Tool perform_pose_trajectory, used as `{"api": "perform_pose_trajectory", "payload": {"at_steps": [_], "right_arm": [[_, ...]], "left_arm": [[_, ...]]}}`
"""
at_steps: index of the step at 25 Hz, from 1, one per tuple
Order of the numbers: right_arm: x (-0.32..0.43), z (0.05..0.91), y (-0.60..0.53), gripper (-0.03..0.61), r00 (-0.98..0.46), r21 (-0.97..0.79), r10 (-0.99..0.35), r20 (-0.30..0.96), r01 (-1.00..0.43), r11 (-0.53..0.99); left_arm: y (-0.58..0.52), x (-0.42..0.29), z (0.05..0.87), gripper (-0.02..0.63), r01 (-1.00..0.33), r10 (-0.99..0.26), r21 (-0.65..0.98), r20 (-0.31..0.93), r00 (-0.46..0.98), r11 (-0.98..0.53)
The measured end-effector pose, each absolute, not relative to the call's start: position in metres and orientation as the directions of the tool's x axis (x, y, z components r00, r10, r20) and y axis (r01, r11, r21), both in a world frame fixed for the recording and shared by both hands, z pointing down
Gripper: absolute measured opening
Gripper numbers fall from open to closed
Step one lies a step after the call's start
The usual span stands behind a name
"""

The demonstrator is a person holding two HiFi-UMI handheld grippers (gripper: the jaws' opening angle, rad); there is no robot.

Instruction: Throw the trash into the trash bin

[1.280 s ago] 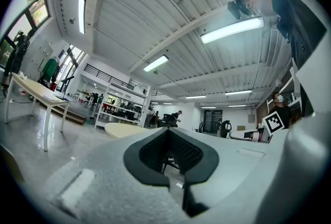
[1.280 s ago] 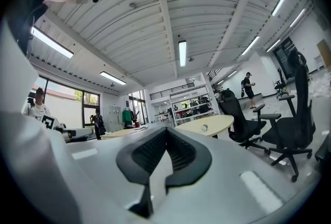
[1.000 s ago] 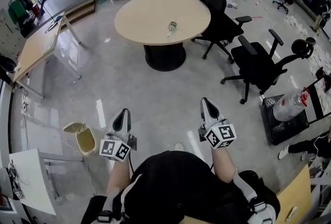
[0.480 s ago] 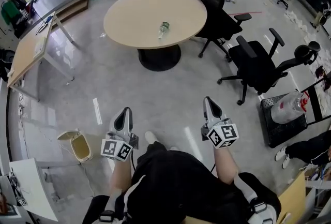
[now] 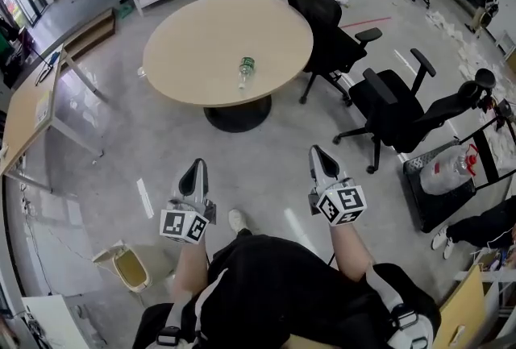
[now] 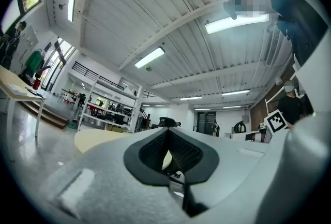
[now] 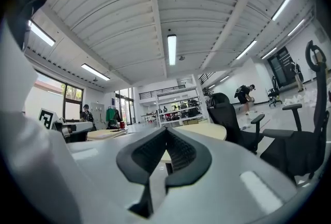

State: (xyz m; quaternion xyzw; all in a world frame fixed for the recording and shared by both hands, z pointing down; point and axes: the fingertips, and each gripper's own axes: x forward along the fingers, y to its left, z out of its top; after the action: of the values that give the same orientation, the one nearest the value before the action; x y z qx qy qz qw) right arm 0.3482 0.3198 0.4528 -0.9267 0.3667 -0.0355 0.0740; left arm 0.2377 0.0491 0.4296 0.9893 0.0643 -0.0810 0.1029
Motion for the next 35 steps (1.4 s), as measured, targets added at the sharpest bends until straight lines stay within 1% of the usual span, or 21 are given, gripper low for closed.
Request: {"api": "perform_pose_trajectory", "payload": {"at_steps": [6, 14, 20, 25, 30, 35], "right_arm": [[0.402, 0.437, 0.266, 0.005, 0.742, -0.149, -0.670, -0.008, -0.663, -0.733], [0.455, 0.440, 0.191, 0.005, 0.733, -0.133, -0.680, 0.023, -0.672, -0.728], [0.469, 0.463, 0.151, 0.005, 0.728, -0.136, -0.680, 0.085, -0.668, -0.732], [0.482, 0.482, 0.138, 0.005, 0.709, -0.129, -0.689, 0.153, -0.677, -0.725], [0.531, 0.484, 0.127, 0.005, 0.706, -0.118, -0.691, 0.158, -0.681, -0.723], [0.583, 0.501, 0.110, 0.006, 0.693, -0.116, -0.683, 0.230, -0.678, -0.726]], "left_arm": [[-0.008, 0.292, 0.421, 0.002, 0.165, 0.131, 0.178, -0.188, 0.973, -0.970], [-0.067, 0.336, 0.426, 0.002, 0.169, 0.153, 0.114, -0.139, 0.978, -0.979], [-0.093, 0.353, 0.442, 0.002, 0.179, 0.159, 0.147, -0.136, 0.978, -0.973], [-0.095, 0.374, 0.455, 0.002, 0.178, 0.163, 0.174, -0.099, 0.982, -0.968], [-0.105, 0.408, 0.453, 0.001, 0.153, 0.134, 0.170, -0.116, 0.984, -0.973], [-0.104, 0.438, 0.446, 0.002, 0.147, 0.133, 0.179, -0.092, 0.987, -0.973]]}}
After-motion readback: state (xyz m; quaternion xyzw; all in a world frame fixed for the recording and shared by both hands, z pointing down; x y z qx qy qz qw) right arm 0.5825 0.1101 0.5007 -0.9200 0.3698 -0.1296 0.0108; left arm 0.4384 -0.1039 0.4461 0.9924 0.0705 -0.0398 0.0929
